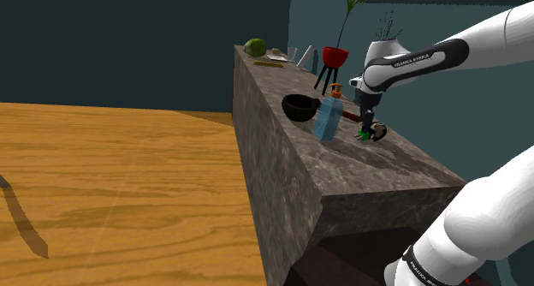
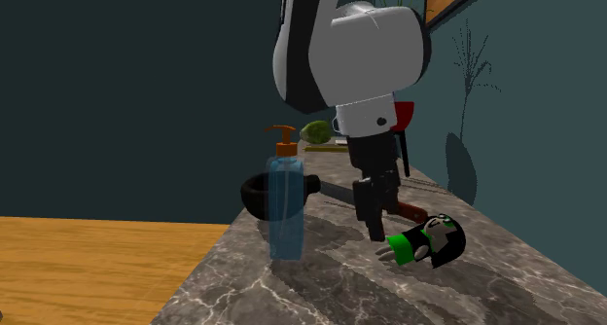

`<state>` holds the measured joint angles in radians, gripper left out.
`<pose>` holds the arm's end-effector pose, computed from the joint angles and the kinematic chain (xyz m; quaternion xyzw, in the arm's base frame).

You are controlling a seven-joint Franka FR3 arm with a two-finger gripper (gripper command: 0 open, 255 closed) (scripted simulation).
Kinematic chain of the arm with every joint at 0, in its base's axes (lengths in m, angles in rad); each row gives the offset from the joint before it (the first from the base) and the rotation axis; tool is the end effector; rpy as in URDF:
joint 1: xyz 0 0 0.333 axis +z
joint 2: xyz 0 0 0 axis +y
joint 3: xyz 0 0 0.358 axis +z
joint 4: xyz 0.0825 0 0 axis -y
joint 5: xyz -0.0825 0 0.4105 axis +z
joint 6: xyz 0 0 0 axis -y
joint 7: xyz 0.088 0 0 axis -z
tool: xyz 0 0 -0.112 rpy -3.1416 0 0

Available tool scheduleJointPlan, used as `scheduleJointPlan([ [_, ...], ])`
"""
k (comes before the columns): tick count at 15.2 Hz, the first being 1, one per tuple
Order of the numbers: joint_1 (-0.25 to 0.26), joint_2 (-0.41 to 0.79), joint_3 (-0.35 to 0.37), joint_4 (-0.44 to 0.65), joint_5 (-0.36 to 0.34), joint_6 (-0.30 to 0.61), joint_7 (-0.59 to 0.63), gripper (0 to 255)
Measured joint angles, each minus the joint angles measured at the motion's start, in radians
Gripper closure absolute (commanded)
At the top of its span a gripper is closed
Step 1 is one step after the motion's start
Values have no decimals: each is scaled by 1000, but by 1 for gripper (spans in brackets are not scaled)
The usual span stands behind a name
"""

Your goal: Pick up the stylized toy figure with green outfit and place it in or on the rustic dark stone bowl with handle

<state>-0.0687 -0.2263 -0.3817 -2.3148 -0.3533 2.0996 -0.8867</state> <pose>0.4314 -0.2349 0.4511 0.9458 0.3053 -0.0668 0.0877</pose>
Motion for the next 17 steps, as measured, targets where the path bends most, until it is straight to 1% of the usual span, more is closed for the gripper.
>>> scheduleJointPlan([
  [3,-5,46,-15,0,-8,49,-21,0],
  [8,-13,80,-30,-30,-13,116,-27,0],
  [14,-15,87,-33,-35,-13,128,-28,0],
  [15,-15,87,-33,-35,-13,128,-28,255],
  [17,-15,87,-33,-35,-13,129,-28,255],
])
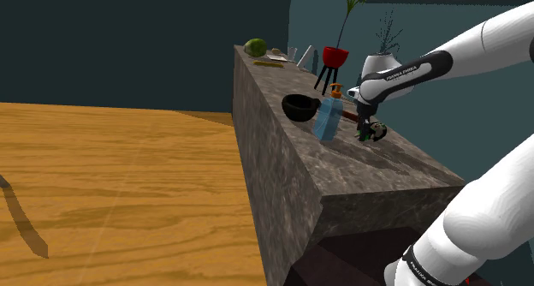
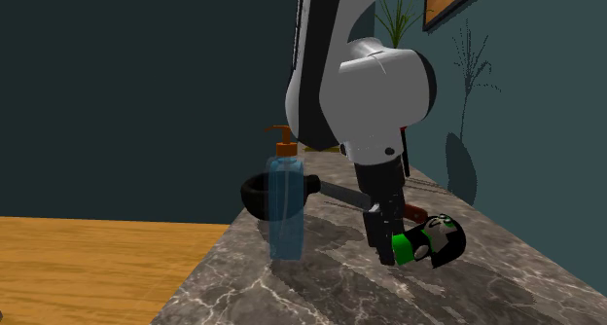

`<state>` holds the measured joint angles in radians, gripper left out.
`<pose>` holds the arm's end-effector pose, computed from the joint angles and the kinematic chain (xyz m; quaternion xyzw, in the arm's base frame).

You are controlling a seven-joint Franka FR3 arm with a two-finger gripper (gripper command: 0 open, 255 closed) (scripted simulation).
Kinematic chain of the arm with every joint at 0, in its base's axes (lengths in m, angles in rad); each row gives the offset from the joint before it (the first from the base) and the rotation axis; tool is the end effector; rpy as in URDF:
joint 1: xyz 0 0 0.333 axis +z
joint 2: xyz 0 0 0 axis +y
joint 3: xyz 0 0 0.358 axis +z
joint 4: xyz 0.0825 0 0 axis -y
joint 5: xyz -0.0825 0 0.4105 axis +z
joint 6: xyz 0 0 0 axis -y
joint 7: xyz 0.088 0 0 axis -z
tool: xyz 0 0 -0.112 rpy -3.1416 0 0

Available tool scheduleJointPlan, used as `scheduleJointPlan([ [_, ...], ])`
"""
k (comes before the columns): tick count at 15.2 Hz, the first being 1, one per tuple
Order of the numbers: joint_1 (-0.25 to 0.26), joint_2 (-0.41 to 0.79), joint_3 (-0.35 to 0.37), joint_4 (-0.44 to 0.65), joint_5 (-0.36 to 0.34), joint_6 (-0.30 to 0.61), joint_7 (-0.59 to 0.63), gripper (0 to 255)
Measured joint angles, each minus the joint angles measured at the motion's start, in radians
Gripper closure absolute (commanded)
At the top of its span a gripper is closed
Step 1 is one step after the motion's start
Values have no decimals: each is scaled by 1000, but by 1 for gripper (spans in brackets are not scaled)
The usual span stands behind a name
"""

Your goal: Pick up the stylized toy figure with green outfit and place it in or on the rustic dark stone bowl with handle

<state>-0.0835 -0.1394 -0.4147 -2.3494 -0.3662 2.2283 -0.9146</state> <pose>0.4348 -0.2533 0.4051 0.9422 0.3140 -0.0709 0.0932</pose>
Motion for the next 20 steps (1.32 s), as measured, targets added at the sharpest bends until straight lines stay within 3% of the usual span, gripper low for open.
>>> scheduleJointPlan([
  [9,0,-5,1,2,0,-7,-1,255],
  [20,6,-72,17,85,6,-154,-22,255],
])
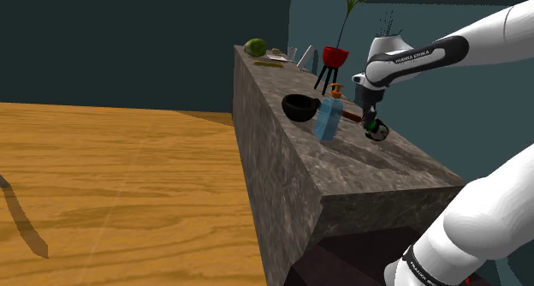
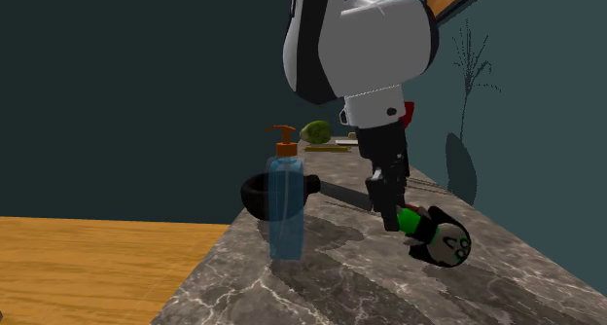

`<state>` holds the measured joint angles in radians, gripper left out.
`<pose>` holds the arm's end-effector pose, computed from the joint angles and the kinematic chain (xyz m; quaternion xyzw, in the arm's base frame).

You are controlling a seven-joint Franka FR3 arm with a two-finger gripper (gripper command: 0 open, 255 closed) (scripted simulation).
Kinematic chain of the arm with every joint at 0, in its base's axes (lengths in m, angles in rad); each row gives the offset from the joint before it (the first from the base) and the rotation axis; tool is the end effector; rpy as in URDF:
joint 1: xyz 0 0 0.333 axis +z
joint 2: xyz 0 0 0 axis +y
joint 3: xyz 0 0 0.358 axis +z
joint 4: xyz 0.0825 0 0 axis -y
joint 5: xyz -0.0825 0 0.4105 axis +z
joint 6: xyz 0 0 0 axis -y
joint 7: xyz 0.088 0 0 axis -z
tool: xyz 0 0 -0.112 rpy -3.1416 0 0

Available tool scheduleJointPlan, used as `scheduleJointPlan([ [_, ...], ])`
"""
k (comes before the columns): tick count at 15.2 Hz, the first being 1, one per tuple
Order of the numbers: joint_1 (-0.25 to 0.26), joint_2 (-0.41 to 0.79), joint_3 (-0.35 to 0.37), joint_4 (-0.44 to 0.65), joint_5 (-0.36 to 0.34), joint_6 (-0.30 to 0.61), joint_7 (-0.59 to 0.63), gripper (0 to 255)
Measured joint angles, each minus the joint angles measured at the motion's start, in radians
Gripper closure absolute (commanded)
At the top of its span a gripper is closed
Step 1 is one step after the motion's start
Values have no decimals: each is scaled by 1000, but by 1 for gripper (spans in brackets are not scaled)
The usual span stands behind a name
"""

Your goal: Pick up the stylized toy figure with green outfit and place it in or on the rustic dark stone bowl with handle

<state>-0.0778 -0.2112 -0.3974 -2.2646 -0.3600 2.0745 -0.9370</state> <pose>0.4342 -0.2532 0.4659 0.9423 0.3137 -0.0710 0.0931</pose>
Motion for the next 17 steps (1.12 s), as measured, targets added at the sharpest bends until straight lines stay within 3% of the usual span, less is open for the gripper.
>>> scheduleJointPlan([
  [17,9,-55,25,175,17,-226,-42,255],
])
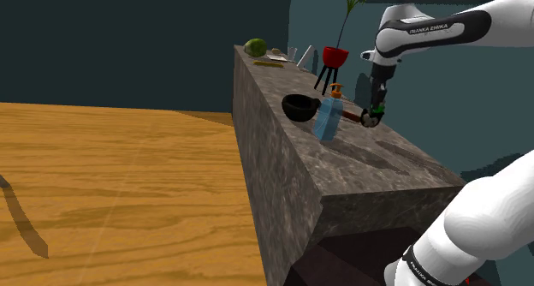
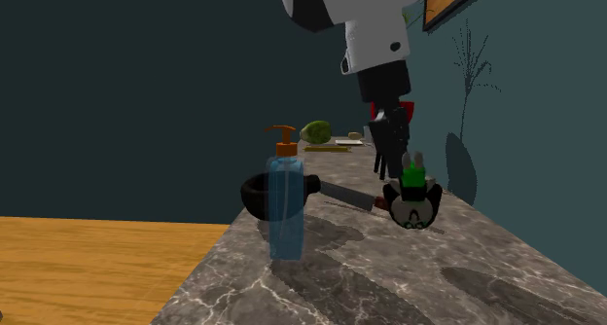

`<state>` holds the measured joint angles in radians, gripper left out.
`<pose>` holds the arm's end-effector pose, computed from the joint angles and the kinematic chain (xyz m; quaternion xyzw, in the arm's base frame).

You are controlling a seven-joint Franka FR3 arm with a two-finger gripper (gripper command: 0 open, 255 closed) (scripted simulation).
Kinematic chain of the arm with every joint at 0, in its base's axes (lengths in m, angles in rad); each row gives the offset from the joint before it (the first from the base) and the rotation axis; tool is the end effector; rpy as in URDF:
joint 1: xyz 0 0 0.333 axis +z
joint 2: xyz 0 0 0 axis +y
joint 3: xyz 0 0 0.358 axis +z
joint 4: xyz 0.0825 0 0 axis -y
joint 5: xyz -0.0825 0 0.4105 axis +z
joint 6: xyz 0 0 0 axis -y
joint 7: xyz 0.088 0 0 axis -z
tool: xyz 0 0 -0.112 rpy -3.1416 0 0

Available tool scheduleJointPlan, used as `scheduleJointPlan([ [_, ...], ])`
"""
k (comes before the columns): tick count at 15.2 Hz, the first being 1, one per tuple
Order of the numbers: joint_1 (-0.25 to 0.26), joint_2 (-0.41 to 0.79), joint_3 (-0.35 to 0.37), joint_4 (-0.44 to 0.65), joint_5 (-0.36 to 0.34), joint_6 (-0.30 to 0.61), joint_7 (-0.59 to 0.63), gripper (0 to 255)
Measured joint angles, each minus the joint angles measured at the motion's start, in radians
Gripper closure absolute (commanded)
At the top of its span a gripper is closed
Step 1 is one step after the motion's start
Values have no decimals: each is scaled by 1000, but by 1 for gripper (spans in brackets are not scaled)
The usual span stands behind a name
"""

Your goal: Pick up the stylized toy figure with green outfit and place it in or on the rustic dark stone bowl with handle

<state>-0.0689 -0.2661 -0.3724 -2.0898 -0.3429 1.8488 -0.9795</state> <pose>0.4335 -0.2535 0.5598 0.9423 0.3137 -0.0711 0.0929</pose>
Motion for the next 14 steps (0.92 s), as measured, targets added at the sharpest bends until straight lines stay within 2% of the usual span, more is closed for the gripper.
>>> scheduleJointPlan([
  [5,6,8,8,61,9,-53,-6,255],
  [14,74,227,72,291,92,-102,87,255],
])
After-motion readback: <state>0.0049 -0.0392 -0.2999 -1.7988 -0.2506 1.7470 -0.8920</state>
